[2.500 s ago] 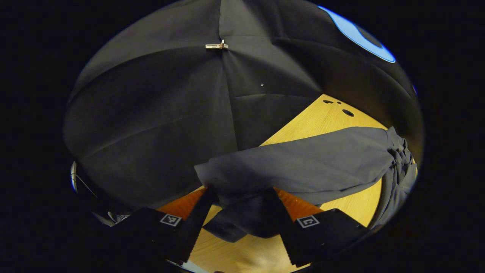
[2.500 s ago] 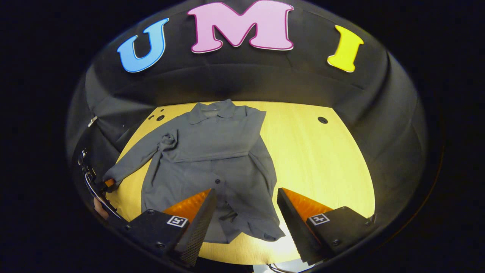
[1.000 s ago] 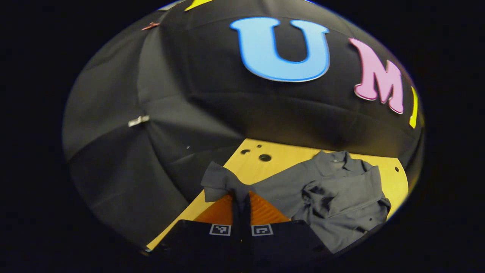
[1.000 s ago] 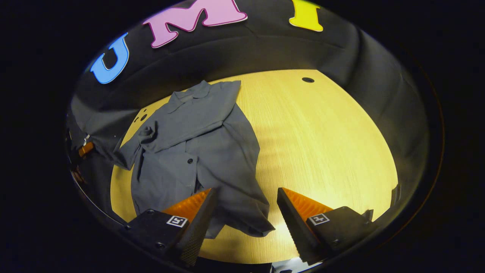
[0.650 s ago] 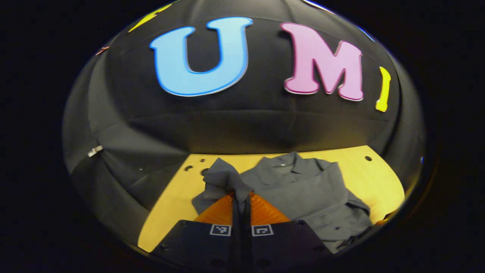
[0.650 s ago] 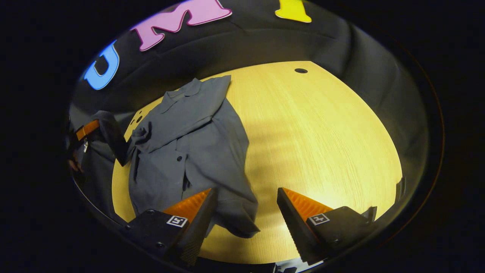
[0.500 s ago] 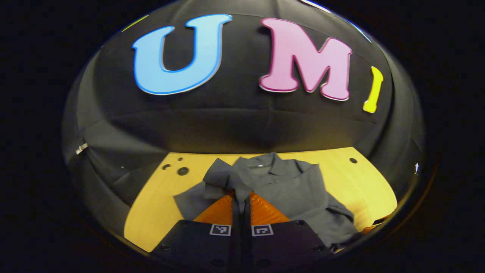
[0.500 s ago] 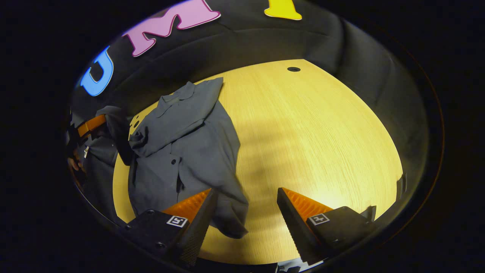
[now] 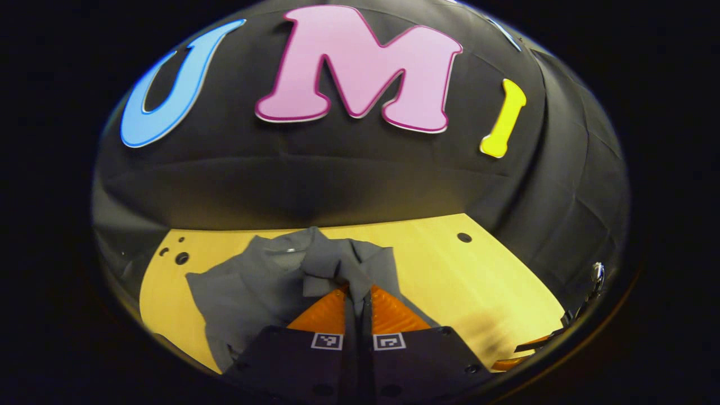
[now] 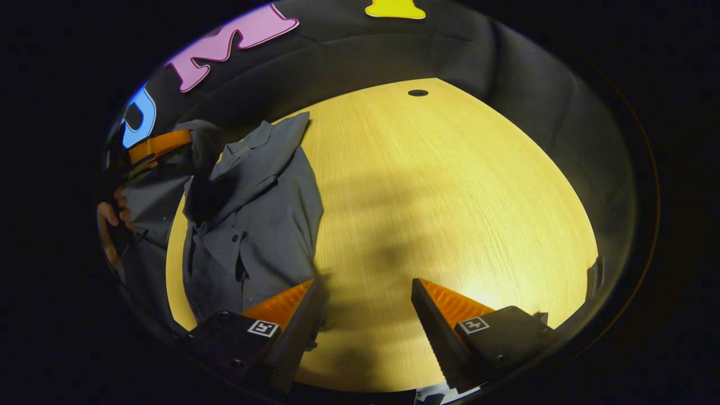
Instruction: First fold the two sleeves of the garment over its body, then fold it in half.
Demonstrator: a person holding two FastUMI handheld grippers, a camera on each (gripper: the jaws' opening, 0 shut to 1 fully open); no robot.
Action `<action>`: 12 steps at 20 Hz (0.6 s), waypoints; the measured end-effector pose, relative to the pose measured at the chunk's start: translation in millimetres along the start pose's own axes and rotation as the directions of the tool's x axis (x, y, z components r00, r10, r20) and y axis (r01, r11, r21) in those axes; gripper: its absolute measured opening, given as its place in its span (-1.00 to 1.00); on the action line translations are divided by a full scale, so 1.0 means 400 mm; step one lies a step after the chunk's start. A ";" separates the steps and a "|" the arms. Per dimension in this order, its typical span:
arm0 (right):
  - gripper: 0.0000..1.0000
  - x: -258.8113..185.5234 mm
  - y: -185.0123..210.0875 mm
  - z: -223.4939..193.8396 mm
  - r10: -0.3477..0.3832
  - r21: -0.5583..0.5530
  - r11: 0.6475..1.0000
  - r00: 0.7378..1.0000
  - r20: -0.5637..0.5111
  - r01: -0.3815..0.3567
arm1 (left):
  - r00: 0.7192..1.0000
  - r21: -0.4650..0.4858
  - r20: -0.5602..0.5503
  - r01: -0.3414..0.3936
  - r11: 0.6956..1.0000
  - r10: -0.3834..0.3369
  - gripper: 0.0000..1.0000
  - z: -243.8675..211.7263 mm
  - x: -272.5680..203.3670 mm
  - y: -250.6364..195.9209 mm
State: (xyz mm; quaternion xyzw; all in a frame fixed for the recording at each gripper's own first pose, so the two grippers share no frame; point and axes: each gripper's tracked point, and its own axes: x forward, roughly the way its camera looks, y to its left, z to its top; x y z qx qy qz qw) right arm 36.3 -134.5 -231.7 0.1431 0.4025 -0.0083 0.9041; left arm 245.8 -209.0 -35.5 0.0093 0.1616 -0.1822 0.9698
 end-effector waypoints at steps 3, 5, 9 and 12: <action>0.98 0.003 -0.020 -0.002 0.000 0.007 1.000 1.000 -0.016 0.000 | 0.998 -0.025 -0.019 0.065 0.998 -0.065 -0.89 -0.011 0.045 -0.078; 0.98 0.008 -0.029 0.000 -0.001 0.005 1.000 1.000 -0.017 0.001 | 0.996 -0.028 -0.028 0.084 0.996 -0.085 -0.89 -0.016 0.075 -0.110; 0.98 0.011 -0.034 -0.006 -0.005 0.010 1.000 1.000 -0.024 0.005 | 0.993 0.002 -0.066 0.094 0.996 -0.094 -0.65 -0.039 0.114 -0.137; 0.98 0.012 -0.017 -0.004 -0.004 0.016 1.000 1.000 -0.018 0.005 | 0.988 -0.029 -0.057 0.142 0.989 -0.144 -0.29 -0.036 0.097 -0.155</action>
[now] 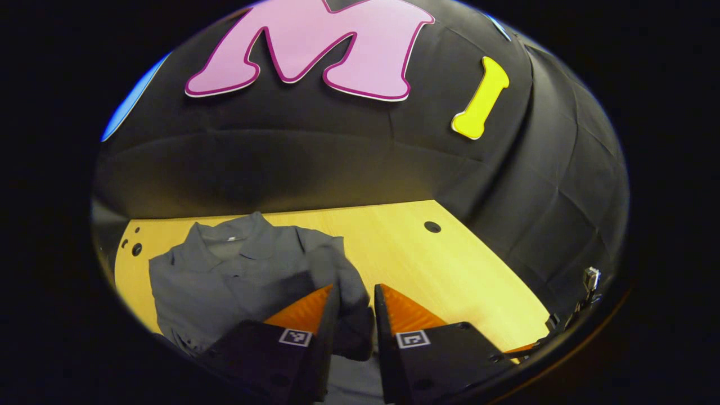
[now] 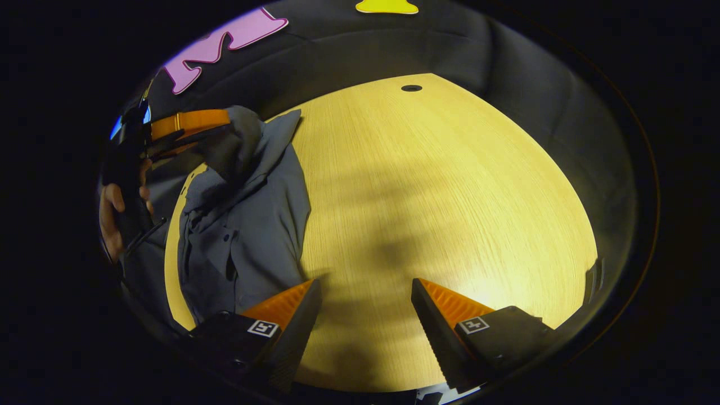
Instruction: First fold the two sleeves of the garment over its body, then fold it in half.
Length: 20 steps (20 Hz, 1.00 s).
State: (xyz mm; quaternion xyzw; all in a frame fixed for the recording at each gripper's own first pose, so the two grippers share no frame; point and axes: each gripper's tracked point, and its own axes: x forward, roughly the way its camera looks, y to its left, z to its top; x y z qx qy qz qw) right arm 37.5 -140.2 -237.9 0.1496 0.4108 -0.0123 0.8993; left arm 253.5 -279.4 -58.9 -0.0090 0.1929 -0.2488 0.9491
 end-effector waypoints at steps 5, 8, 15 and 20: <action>0.98 -0.025 0.072 -0.005 0.028 -0.015 1.000 1.000 -0.006 -0.028 | 0.999 -0.037 0.037 -0.008 0.999 0.009 0.82 -0.010 -0.133 0.072; 0.98 -0.034 0.138 -0.010 0.074 -0.037 0.997 0.997 -0.015 -0.074 | 0.997 -0.029 0.029 -0.068 0.997 0.069 0.83 -0.082 -0.262 0.175; 0.97 0.016 0.236 -0.089 0.102 -0.084 0.990 0.986 -0.131 -0.113 | 0.967 -0.153 -0.080 -0.250 0.956 0.241 0.92 -0.370 -0.540 0.409; 0.98 0.042 0.270 -0.118 0.069 -0.114 0.990 0.984 -0.164 -0.088 | 0.920 -0.196 -0.190 -0.377 0.905 0.342 0.92 -0.587 -0.670 0.518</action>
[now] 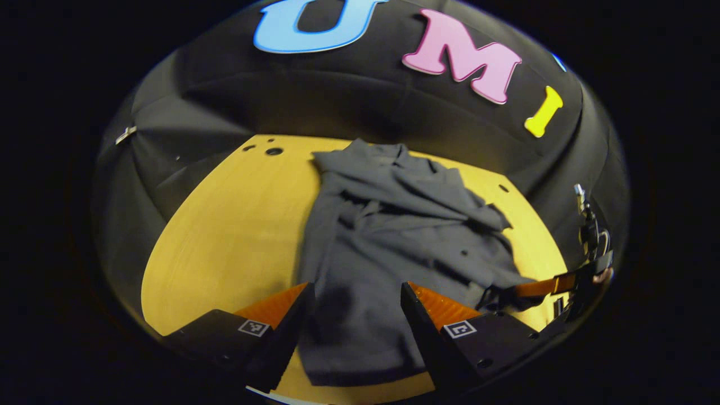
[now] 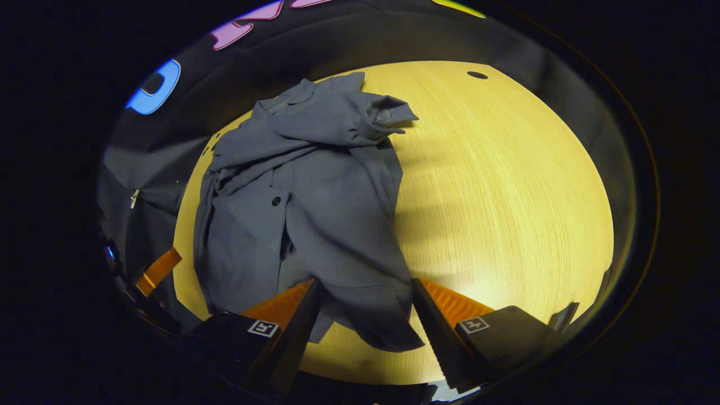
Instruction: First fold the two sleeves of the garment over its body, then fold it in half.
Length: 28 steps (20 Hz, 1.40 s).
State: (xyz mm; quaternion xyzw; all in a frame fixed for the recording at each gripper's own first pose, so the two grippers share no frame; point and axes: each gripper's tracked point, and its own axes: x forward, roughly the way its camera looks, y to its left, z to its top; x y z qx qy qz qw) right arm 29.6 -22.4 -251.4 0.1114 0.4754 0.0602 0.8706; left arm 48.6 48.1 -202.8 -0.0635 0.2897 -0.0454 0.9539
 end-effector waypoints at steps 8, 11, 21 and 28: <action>0.98 0.051 0.068 -0.049 -0.042 -0.088 0.995 0.997 -0.065 0.036 | 0.993 -0.060 -0.085 -0.081 0.995 0.075 0.93 -0.138 0.008 0.081; 0.99 0.062 0.069 -0.052 -0.080 -0.115 0.991 0.995 -0.061 0.073 | 0.989 -0.042 -0.133 -0.064 0.997 0.058 0.93 -0.179 0.017 0.059; 0.64 0.074 0.075 -0.063 -0.180 -0.296 0.941 0.983 -0.027 0.165 | 0.978 0.155 -0.195 -0.049 0.987 0.080 0.54 -0.224 0.051 0.011; -0.40 0.080 0.078 -0.053 -0.161 -0.345 0.928 0.987 -0.021 0.144 | 0.989 0.210 -0.149 0.027 0.977 0.005 -0.47 -0.214 0.073 -0.046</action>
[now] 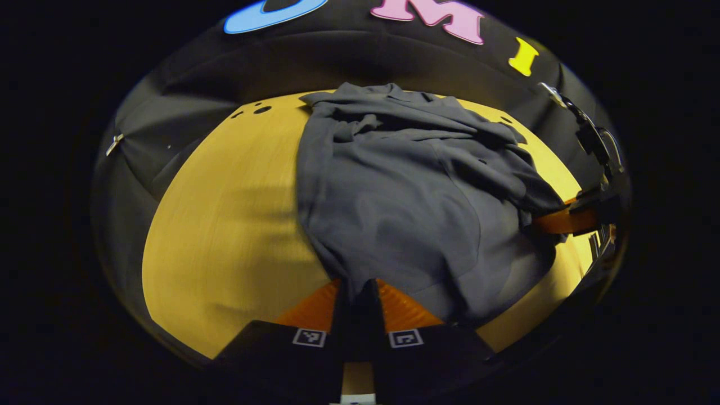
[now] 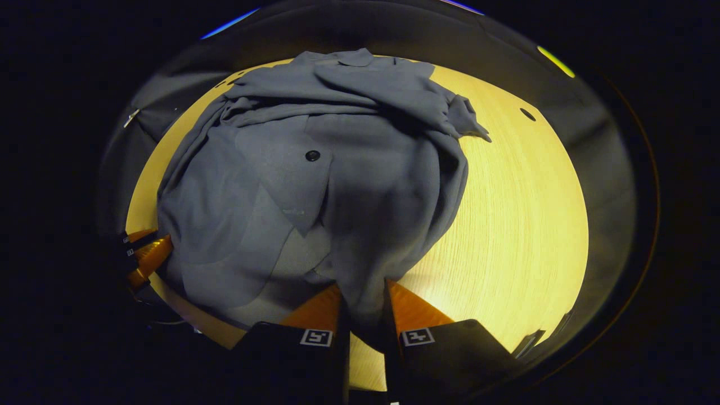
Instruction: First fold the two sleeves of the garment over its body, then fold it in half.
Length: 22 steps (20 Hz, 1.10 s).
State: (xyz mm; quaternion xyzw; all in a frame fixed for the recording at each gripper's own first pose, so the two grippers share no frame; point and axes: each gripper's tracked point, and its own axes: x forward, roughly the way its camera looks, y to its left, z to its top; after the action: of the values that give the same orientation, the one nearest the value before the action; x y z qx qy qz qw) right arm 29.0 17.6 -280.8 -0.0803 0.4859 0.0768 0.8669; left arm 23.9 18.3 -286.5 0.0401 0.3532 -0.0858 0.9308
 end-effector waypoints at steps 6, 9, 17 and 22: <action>-0.85 -0.015 0.010 0.013 0.087 0.033 0.996 0.996 -0.001 -0.086 | 0.999 -0.051 -0.006 0.045 0.998 -0.046 -0.88 0.017 0.002 -0.003; -0.85 -0.046 0.017 0.031 0.100 0.069 0.992 0.994 0.042 -0.103 | 0.997 -0.201 0.022 0.074 0.977 -0.071 -0.89 0.059 -0.035 0.017; -0.85 -0.137 -0.002 0.141 0.134 0.191 0.968 0.978 0.157 -0.163 | 0.983 -0.173 0.169 0.102 0.980 -0.072 -0.89 0.238 -0.140 0.022; -0.85 -0.176 -0.015 0.255 0.135 0.208 0.960 0.962 0.237 -0.186 | 0.967 -0.134 0.249 0.098 0.986 -0.063 -0.89 0.372 -0.159 0.035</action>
State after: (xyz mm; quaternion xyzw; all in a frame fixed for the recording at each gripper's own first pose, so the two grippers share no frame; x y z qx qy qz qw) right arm 78.8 29.5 -167.8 0.0686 0.3974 0.0992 0.9097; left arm 76.7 20.5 -132.9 -0.0530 0.2428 -0.1020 0.9632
